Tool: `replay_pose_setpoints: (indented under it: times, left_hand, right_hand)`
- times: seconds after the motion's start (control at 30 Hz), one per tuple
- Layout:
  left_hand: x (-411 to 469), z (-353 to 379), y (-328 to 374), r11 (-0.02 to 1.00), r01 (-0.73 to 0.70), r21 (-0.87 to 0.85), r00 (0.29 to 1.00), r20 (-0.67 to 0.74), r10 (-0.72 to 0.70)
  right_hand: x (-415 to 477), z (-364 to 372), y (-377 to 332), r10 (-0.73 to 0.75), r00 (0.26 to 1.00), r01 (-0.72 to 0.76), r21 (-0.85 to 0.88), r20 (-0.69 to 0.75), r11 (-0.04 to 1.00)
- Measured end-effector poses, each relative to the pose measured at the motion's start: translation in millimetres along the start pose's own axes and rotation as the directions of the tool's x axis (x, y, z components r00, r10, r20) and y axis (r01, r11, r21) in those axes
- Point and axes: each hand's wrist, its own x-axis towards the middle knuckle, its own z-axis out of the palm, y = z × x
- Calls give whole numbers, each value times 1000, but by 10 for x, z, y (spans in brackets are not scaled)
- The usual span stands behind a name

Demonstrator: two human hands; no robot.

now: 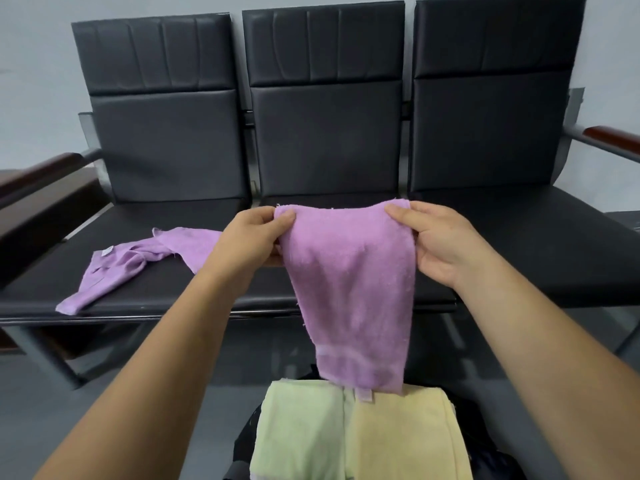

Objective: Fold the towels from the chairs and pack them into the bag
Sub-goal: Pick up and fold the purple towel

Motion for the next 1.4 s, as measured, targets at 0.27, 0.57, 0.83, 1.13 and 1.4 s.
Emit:
replay_pose_setpoints:
  times: [0.27, 0.57, 0.83, 1.13, 1.4]
  left_hand:
    - [-35, -52, 66, 978, -134, -160, 975, 154, 158]
    - [-42, 16, 55, 988, -29, -154, 997, 61, 39]
    - [4, -29, 0, 974, -199, -111, 980, -2, 200]
    - [43, 11, -54, 989, -68, -132, 998, -2, 68]
    - [22, 52, -115, 982, -186, -14, 981, -64, 185]
  right_hand:
    - [76, -106, -94, -55, 978, 30, 129, 199, 991]
    - [83, -124, -13, -44, 999, 47, 92, -28, 995]
    - [89, -167, -39, -169, 986, 169, -46, 0, 985]
    - [133, -174, 80, -124, 985, 112, -101, -123, 989]
    - [147, -259, 108, -142, 984, 136, -55, -110, 989]
